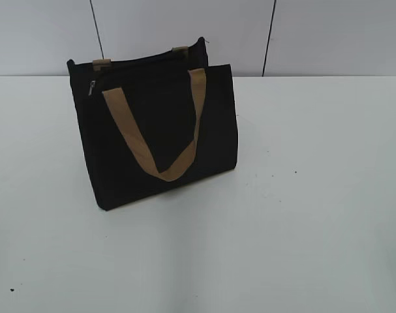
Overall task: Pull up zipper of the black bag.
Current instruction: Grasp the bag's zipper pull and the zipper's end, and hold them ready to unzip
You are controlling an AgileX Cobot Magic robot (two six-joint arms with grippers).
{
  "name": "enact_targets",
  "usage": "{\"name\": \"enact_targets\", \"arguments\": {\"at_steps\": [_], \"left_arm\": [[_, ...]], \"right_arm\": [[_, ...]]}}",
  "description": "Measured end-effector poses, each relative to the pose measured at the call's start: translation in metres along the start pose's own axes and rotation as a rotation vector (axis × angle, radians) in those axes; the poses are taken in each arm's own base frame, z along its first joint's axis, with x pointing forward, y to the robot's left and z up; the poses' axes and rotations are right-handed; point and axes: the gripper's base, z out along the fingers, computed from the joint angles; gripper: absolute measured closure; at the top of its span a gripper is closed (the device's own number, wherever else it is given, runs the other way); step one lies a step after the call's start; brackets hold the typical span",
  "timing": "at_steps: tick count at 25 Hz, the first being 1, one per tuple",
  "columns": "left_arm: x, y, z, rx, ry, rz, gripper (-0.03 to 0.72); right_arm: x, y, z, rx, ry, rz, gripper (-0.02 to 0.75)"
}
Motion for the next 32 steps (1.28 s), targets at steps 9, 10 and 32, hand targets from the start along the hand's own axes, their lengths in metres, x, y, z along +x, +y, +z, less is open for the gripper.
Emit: {"name": "enact_targets", "arguments": {"at_steps": [9, 10, 32], "left_arm": [[0.0, 0.0, 0.0, 0.0, 0.0, 0.0, 0.401], [0.0, 0.0, 0.0, 0.0, 0.0, 0.0, 0.401], [-0.0018, -0.0007, 0.0017, 0.007, 0.007, -0.005, 0.388]], "right_arm": [[0.0, 0.0, 0.0, 0.0, 0.0, 0.0, 0.265], [0.0, 0.0, 0.0, 0.0, 0.0, 0.0, 0.265], [0.0, 0.0, 0.0, 0.0, 0.0, 0.0, 0.265]]}}
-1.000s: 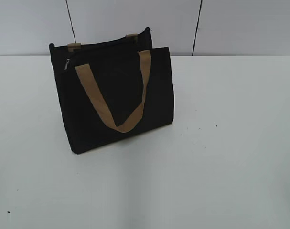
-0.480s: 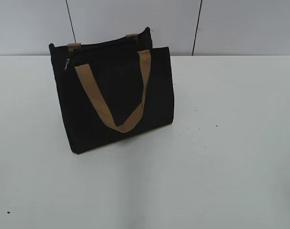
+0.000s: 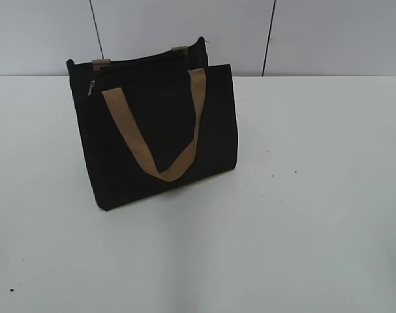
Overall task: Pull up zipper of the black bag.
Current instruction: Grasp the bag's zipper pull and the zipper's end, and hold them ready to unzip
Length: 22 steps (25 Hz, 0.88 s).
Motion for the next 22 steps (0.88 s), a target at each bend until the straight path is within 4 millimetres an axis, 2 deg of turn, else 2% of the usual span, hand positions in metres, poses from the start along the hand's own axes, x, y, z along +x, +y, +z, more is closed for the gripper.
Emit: {"name": "enact_targets", "arguments": {"at_steps": [4, 8, 11, 14, 17, 22], "left_arm": [[-0.018, -0.001, 0.015, -0.001, 0.047, 0.047, 0.284], [-0.041, -0.006, 0.046, 0.05, 0.062, 0.109, 0.256], [-0.063, -0.006, 0.075, 0.052, 0.003, 0.105, 0.253], [-0.078, -0.003, 0.115, 0.024, -0.001, 0.121, 0.251], [-0.081, 0.003, 0.16, -0.009, 0.028, 0.143, 0.251], [-0.077, 0.01, 0.21, -0.05, 0.037, 0.109, 0.251]], "right_arm": [[0.0, 0.0, 0.0, 0.0, 0.0, 0.0, 0.265], [0.0, 0.0, 0.0, 0.0, 0.0, 0.0, 0.265], [0.0, 0.0, 0.0, 0.0, 0.0, 0.0, 0.265], [0.0, 0.0, 0.0, 0.0, 0.0, 0.0, 0.265], [0.0, 0.0, 0.0, 0.0, 0.0, 0.0, 0.265], [0.0, 0.0, 0.0, 0.0, 0.0, 0.0, 0.265]]}}
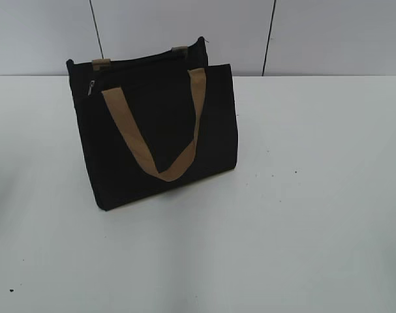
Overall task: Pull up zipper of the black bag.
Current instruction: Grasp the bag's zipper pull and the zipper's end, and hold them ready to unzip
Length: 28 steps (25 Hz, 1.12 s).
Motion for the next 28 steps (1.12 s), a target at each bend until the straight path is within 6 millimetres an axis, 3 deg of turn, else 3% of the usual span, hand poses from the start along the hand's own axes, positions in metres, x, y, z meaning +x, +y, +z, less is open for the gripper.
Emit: {"name": "enact_targets", "arguments": {"at_steps": [5, 16, 22, 26, 28], "left_arm": [[0.012, 0.003, 0.033, -0.024, 0.046, 0.025, 0.251], [0.002, -0.003, 0.057, 0.056, 0.288, 0.029, 0.251], [-0.017, -0.014, 0.064, 0.301, 0.393, 0.188, 0.251], [-0.021, -0.013, 0.065, 0.553, 0.313, 0.21, 0.251], [-0.02, -0.006, 0.07, 0.581, 0.254, 0.258, 0.251]], "right_arm": [[0.0, 0.0, 0.0, 0.0, 0.0, 0.0, 0.265], [0.0, 0.0, 0.0, -0.002, 0.0, 0.001, 0.265], [0.0, 0.0, 0.0, -0.002, 0.0, 0.001, 0.265], [0.0, 0.0, 0.0, -0.002, 0.0, 0.001, 0.265], [0.0, 0.0, 0.0, -0.002, 0.0, 0.001, 0.265]]}}
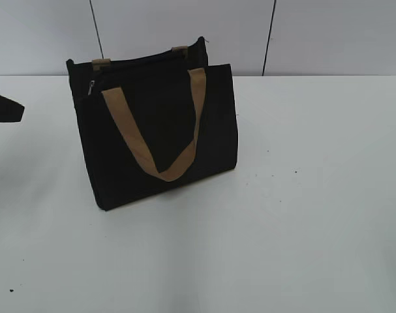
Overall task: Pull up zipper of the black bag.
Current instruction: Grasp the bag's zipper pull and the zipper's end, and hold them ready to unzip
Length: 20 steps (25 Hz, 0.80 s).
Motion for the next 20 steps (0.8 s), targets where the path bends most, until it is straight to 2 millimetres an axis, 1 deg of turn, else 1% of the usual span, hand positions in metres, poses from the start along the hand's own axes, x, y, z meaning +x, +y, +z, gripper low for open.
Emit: {"name": "enact_targets", "arguments": {"at_steps": [2, 5, 14, 20], "left_arm": [[0.006, 0.005, 0.003, -0.009, -0.007, 0.039, 0.251], [0.015, 0.009, 0.014, -0.009, -0.018, 0.116, 0.251], [0.04, 0.026, 0.065, 0.082, -0.126, 0.14, 0.282], [0.049, 0.031, 0.086, 0.119, -0.209, 0.189, 0.283]], "right_arm": [[0.0, 0.0, 0.0, 0.0, 0.0, 0.0, 0.265], [0.0, 0.0, 0.0, 0.0, 0.0, 0.0, 0.265], [0.0, 0.0, 0.0, 0.0, 0.0, 0.0, 0.265], [0.0, 0.0, 0.0, 0.0, 0.0, 0.0, 0.265]]}}
